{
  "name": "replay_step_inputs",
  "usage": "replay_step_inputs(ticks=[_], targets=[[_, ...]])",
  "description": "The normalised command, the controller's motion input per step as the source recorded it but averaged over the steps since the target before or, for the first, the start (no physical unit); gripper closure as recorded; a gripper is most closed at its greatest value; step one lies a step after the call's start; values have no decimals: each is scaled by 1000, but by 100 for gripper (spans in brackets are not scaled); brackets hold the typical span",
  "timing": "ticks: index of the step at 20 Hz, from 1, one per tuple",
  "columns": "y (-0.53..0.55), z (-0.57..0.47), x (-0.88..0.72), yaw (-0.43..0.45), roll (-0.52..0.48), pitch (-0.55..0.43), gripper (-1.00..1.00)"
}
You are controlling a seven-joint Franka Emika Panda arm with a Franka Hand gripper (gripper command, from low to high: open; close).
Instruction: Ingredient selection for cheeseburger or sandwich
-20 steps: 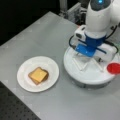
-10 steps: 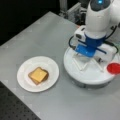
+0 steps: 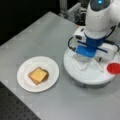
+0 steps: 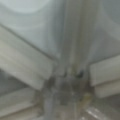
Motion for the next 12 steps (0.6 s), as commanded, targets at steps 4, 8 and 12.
replay_step_inputs(ticks=[4,8,12], targets=[[-37,-110,-110,204,-23,-126,-100],[-33,-113,-121,202,-12,-134,-100],[-36,-110,-138,196,-9,-134,-100]])
